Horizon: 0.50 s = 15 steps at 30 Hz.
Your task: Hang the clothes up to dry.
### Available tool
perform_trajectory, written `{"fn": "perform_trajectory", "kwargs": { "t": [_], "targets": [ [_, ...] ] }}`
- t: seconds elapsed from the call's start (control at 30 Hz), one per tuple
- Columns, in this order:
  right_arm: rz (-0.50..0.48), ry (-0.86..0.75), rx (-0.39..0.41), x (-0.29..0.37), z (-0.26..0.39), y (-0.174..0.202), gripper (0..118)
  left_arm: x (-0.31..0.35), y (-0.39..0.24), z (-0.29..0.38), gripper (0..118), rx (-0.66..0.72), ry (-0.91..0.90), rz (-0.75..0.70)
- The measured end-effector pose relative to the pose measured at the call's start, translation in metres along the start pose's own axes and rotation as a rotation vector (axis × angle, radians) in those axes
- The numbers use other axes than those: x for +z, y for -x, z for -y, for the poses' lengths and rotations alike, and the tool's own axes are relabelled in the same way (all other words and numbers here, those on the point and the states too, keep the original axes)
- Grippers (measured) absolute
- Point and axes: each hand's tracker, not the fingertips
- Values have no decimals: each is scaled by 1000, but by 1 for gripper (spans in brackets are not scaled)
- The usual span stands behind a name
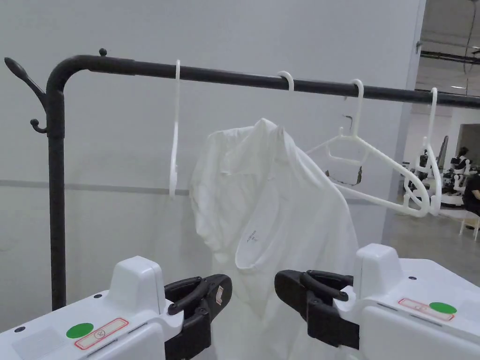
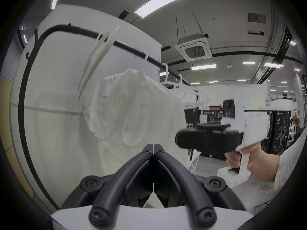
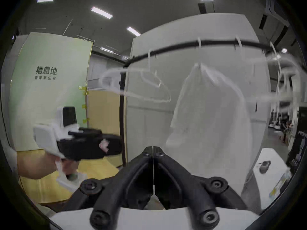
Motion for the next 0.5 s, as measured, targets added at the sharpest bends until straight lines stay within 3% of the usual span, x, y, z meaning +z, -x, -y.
{"fn": "perform_trajectory", "kwargs": {
  "t": [0.07,0.27,0.37,0.47,0.5],
  "targets": [
    [-39,6,-69,-4,27,-4,0,2,4,13,1,7,21,4],
    [-84,21,-61,-11,50,-10,0,10,14,39,1,-11,85,88],
    [-214,-15,-36,-9,50,-15,0,26,21,43,1,-5,121,257],
    [-508,-24,39,6,53,-14,0,49,32,43,1,128,189,474],
    [-563,-6,18,10,53,-13,0,56,28,46,1,126,171,498]
  ]
}}
